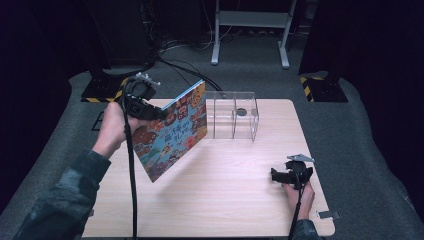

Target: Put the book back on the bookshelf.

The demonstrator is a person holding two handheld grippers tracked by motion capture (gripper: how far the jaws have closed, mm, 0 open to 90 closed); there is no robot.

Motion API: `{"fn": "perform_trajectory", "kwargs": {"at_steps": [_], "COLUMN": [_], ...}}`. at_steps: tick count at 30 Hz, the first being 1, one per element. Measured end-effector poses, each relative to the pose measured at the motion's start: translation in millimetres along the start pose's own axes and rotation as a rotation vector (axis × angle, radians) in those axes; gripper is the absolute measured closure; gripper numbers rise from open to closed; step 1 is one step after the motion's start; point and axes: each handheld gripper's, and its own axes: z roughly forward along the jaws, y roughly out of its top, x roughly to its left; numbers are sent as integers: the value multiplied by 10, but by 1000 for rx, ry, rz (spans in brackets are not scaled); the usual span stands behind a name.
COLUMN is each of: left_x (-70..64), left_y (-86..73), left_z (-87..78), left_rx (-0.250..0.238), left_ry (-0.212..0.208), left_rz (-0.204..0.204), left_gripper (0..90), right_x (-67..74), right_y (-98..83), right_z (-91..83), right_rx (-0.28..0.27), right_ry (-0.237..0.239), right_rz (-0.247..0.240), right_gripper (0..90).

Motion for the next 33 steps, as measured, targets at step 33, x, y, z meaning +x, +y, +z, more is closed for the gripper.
{"fn": "perform_trajectory", "kwargs": {"at_steps": [33], "left_x": [268], "left_y": [461], "left_z": [687], "left_rx": [18], "left_ry": [24], "left_rz": [-163], "left_gripper": [806], "right_x": [-8], "right_y": [7], "right_z": [2], "right_rx": [4], "right_ry": [8], "right_rz": [-9], "right_gripper": [0]}}
